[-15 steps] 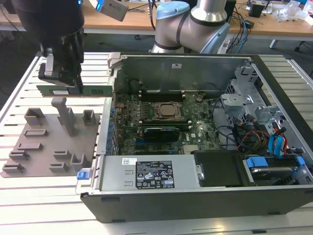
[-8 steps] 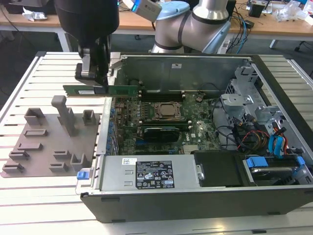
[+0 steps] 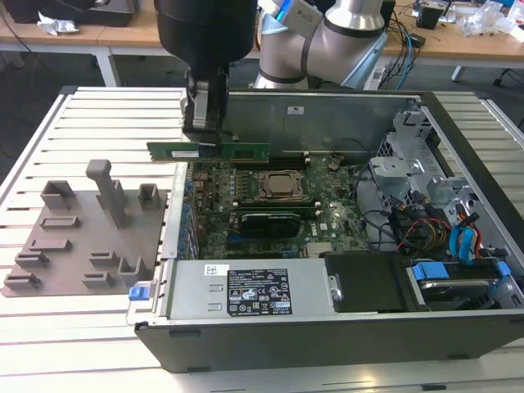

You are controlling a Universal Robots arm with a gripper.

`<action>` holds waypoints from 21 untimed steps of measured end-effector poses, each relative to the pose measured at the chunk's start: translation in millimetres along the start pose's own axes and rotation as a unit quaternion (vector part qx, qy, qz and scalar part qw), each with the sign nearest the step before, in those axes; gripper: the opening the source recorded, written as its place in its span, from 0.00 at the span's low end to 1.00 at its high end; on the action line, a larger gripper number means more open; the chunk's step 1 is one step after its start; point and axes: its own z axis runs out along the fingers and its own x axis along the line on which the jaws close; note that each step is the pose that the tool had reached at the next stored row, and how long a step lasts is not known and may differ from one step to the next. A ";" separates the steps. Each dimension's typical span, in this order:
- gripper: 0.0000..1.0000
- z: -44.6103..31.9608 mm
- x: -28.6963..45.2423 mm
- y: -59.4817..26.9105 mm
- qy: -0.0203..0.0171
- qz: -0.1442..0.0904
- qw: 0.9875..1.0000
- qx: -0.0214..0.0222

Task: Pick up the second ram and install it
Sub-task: 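Pick up the second ram and move it above second insertion slot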

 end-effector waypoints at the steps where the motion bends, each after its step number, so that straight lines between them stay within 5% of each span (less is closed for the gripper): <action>1: 0.13 -0.3 -0.4 -5.4 0.000 0.000 1.000 0.000; 5: 0.13 -1.4 -2.4 -31.0 0.000 0.000 1.000 -0.001; 6: 0.13 -1.8 -3.6 -44.7 -0.002 0.000 1.000 -0.002; 8: 0.13 -1.0 -5.9 -57.6 -0.010 0.000 1.000 -0.003; 9: 0.13 0.9 -8.2 -66.5 -0.011 0.000 1.000 -0.004; 15: 0.13 19.9 -34.8 -106.0 -0.011 0.000 1.000 -0.006; 21: 0.13 20.5 -37.1 -109.2 -0.011 0.000 1.000 -0.006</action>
